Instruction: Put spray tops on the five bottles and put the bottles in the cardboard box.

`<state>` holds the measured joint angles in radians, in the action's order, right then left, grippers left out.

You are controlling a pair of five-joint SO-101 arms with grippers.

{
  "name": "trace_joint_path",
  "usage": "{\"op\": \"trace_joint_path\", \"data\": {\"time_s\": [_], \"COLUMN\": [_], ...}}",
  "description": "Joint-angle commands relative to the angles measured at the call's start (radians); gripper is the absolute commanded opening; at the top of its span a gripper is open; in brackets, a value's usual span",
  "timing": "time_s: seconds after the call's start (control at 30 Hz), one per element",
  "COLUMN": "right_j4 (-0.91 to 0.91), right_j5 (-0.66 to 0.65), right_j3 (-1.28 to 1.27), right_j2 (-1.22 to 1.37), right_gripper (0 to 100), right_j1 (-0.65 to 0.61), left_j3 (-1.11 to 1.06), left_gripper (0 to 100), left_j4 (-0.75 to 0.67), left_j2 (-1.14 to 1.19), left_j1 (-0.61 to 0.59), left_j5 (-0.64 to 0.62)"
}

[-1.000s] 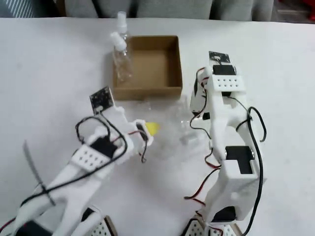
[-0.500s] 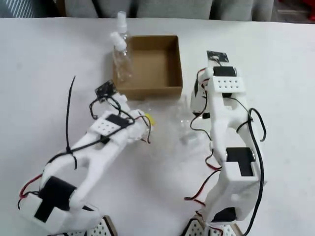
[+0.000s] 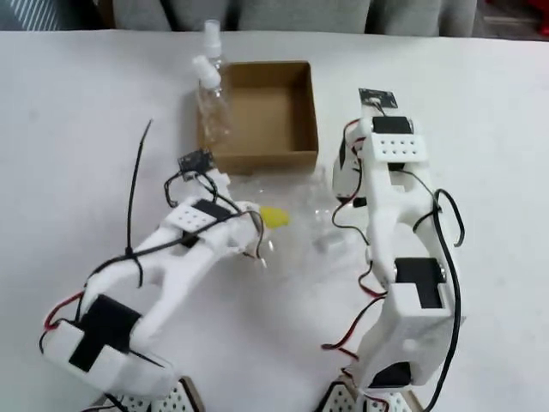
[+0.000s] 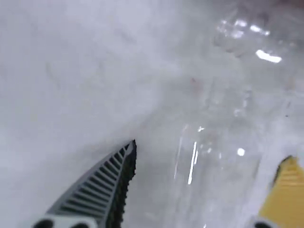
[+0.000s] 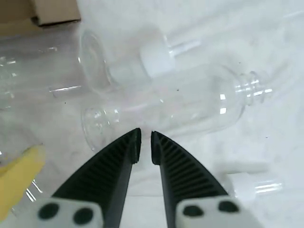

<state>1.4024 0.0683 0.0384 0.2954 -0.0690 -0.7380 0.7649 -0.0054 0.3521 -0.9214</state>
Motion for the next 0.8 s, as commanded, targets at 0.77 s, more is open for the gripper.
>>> {"op": "trace_joint_path", "data": {"time_s": [0.77], "right_j4": [-0.008], "right_j5": [-0.025], "right_j3": [-0.002], "right_j2": [-0.024], "right_gripper": [3.1], "right_j1": [0.021], "left_j3": [0.198], "left_gripper": [9], "left_j4": [0.379], "left_j2": [-0.015], "left_j1": [-0.148], "left_j5": [0.736]}}
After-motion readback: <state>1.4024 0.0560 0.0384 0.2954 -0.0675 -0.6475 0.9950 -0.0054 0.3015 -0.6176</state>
